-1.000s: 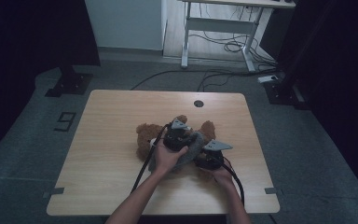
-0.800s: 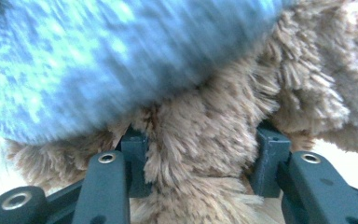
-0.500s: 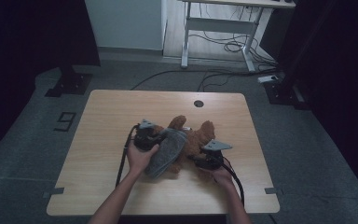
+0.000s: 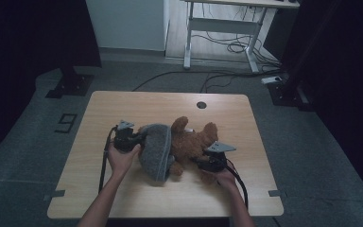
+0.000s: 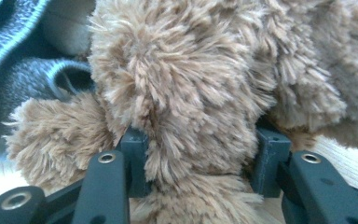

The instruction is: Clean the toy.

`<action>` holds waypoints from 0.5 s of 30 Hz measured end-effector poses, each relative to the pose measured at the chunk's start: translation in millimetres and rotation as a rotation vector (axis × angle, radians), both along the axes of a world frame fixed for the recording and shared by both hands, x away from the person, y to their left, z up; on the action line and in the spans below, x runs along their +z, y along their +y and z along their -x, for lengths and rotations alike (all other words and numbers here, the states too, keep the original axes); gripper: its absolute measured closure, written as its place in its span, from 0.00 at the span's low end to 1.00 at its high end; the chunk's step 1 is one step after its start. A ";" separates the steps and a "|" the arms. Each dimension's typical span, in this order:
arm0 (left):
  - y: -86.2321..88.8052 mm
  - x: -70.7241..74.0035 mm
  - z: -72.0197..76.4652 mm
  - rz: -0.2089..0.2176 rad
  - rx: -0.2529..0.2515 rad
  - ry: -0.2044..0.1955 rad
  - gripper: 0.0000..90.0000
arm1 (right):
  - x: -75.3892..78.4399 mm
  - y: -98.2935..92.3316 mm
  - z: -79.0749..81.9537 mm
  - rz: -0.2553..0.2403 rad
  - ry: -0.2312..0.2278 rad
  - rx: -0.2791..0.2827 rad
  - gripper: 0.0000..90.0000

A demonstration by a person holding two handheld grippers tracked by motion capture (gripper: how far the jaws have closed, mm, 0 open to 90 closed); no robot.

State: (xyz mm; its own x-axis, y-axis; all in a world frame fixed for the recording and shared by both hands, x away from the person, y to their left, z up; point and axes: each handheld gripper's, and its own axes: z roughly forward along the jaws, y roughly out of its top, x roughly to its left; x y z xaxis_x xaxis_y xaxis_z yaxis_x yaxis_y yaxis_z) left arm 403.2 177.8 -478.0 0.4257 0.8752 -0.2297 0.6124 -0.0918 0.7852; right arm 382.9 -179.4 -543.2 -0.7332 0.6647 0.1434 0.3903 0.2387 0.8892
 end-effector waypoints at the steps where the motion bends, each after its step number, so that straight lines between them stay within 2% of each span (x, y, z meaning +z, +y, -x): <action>1: 3.0 -3.2 0.2 0.006 0.007 0.007 0.92 | 0.0 0.0 0.1 0.001 0.001 -0.001 0.56; 3: 8.9 -13.2 2.2 0.007 0.026 0.024 0.92 | -0.1 0.1 0.1 -0.001 0.001 -0.001 0.56; 5: 12.2 -21.1 3.9 -0.025 0.033 0.037 0.92 | -0.2 0.0 0.1 -0.002 0.002 -0.002 0.56; 7: 16.3 -28.8 4.3 -0.040 0.039 0.064 0.92 | -0.3 -0.1 0.0 -0.003 0.004 -0.003 0.56; 10: 21.4 -36.1 5.6 -0.026 0.044 0.086 0.92 | -0.5 -0.7 -0.1 -0.006 0.007 -0.004 0.56; 12: 23.8 -32.6 6.9 0.006 0.046 0.077 0.92 | -0.6 -1.1 -0.3 -0.007 0.009 -0.003 0.56; 15: 24.0 -16.4 8.5 0.043 0.038 0.038 0.92 | -0.9 -1.7 -0.8 -0.013 0.014 -0.003 0.56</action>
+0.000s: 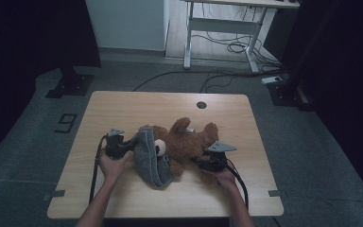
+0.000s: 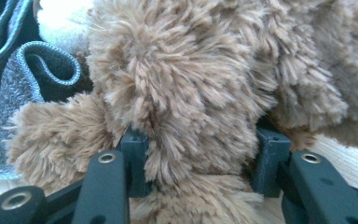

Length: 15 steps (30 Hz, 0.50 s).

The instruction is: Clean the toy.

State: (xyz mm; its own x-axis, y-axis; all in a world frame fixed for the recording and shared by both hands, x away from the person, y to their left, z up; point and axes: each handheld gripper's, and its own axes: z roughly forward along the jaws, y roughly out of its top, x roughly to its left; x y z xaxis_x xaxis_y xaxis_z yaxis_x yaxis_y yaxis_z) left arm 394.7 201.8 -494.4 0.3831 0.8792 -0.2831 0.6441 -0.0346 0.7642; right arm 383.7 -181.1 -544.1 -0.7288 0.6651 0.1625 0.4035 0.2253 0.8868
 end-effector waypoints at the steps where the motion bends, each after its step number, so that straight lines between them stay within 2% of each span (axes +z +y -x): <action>1: -1.2 7.3 0.4 0.008 -0.006 -0.014 0.92 | -0.1 -0.1 -0.1 -0.001 0.000 0.000 0.56; 5: -15.2 37.0 0.7 0.034 -0.048 -0.074 0.92 | 0.0 0.2 0.1 -0.001 0.001 -0.002 0.56; 8: -37.6 55.3 -0.2 0.048 -0.100 -0.108 0.92 | 0.2 0.4 0.4 0.001 0.001 -0.004 0.57; 11: -67.3 66.8 -2.5 0.038 -0.159 -0.127 0.92 | 0.3 0.5 0.6 0.002 0.003 -0.004 0.57; 15: -104.3 74.1 -7.3 0.027 -0.221 -0.137 0.92 | 0.5 0.4 1.1 0.007 0.000 -0.002 0.57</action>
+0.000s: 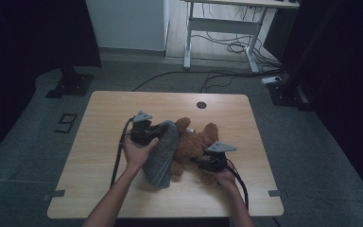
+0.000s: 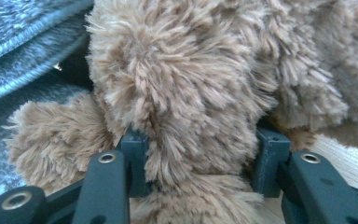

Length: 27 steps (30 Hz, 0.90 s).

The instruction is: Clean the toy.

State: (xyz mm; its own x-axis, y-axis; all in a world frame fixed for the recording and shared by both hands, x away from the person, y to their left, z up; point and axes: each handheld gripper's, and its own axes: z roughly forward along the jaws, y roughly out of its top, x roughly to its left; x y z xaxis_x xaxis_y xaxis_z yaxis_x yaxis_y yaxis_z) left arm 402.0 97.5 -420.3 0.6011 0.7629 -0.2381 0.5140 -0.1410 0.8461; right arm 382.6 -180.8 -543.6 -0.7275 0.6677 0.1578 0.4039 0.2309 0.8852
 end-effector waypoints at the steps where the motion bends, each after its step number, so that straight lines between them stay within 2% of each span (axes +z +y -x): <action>1: -10.8 1.4 -2.1 -0.011 -0.013 -0.006 0.92 | 0.1 -0.2 0.0 0.003 -0.002 0.001 0.57; 4: -30.1 0.3 -9.9 -0.049 -0.023 -0.009 0.92 | 0.3 -0.7 0.6 0.004 0.000 0.002 0.57; 6: -35.5 -5.9 -17.0 -0.100 -0.008 0.005 0.91 | 0.5 -1.6 0.9 0.004 0.002 0.004 0.57; 8: -32.2 -16.1 -25.1 -0.136 0.015 0.042 0.91 | 0.6 -2.8 1.0 0.005 0.002 0.009 0.57; 10: -23.6 -25.4 -30.0 -0.167 0.052 0.059 0.91 | 0.6 -4.0 1.1 0.006 0.001 0.012 0.57; 11: -16.4 -30.1 -32.0 -0.167 0.069 0.070 0.91 | 0.6 -4.3 1.2 0.005 0.001 0.014 0.57; 15: 16.1 -39.2 -34.3 -0.108 0.112 0.108 0.91 | 0.3 -5.5 0.6 0.005 0.000 0.019 0.56; 18: 29.1 -37.9 -31.7 -0.117 0.126 0.101 0.91 | 0.5 -5.6 1.4 0.008 0.004 0.015 0.56; 23: 37.5 -42.9 -23.6 -0.118 0.112 0.104 0.91 | -0.1 -6.4 3.3 0.012 0.021 -0.002 0.53; 27: 40.6 -50.0 -12.8 -0.093 0.101 0.090 0.92 | -0.3 -6.4 4.5 0.017 0.039 -0.012 0.51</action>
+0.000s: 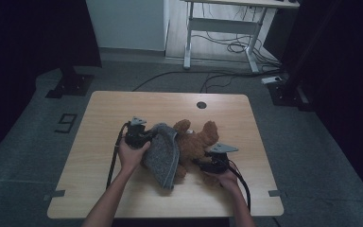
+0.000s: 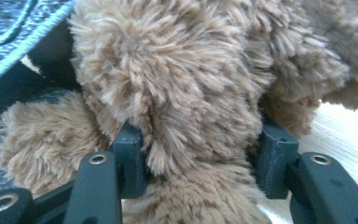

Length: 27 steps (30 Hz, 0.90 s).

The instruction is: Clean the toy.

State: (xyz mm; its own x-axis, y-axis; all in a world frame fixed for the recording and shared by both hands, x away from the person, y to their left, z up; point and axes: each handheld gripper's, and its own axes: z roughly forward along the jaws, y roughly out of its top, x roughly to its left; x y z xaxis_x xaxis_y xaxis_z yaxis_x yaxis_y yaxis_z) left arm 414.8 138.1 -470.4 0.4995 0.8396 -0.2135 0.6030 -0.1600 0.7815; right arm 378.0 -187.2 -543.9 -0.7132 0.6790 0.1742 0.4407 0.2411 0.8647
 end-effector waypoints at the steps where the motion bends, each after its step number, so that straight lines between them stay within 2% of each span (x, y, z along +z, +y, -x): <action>1: 1.7 -1.4 3.1 0.012 -0.003 -0.003 0.92 | 0.0 0.1 0.2 0.001 0.001 0.000 0.51; 4: 4.7 -3.7 10.0 0.023 -0.012 -0.009 0.92 | -0.5 1.1 1.0 0.015 0.019 0.004 0.50; 10: 9.5 -7.3 24.9 0.027 -0.032 -0.041 0.93 | -0.6 0.2 4.6 0.025 0.084 -0.012 0.36; 13: 10.8 -11.3 33.0 0.023 -0.038 -0.063 0.93 | 5.3 -7.2 7.7 0.002 0.078 -0.057 0.27; 14: 11.0 -12.1 34.9 0.015 -0.042 -0.067 0.93 | 9.2 -10.7 8.5 -0.013 0.065 -0.073 0.24; 16: 11.8 -13.6 37.9 0.010 -0.044 -0.078 0.93 | 20.8 -16.0 11.9 -0.008 0.019 -0.124 0.23; 18: 11.7 -14.5 40.4 0.002 -0.048 -0.090 0.93 | 37.4 -22.8 15.2 -0.065 -0.036 -0.165 0.23; 20: 10.9 -15.6 40.8 -0.001 -0.045 -0.100 0.93 | 54.7 -26.3 15.5 -0.114 -0.060 -0.175 0.23; 22: 10.7 -16.7 40.0 0.002 -0.040 -0.099 0.93 | 69.9 -23.0 9.0 -0.097 -0.053 -0.182 0.22; 24: 11.3 -17.9 39.4 0.007 -0.037 -0.097 0.93 | 80.3 -16.2 -2.3 -0.069 -0.024 -0.202 0.20; 27: 12.1 -18.8 39.2 0.011 -0.038 -0.094 0.93 | 82.6 -6.6 -25.2 -0.012 0.005 -0.227 0.17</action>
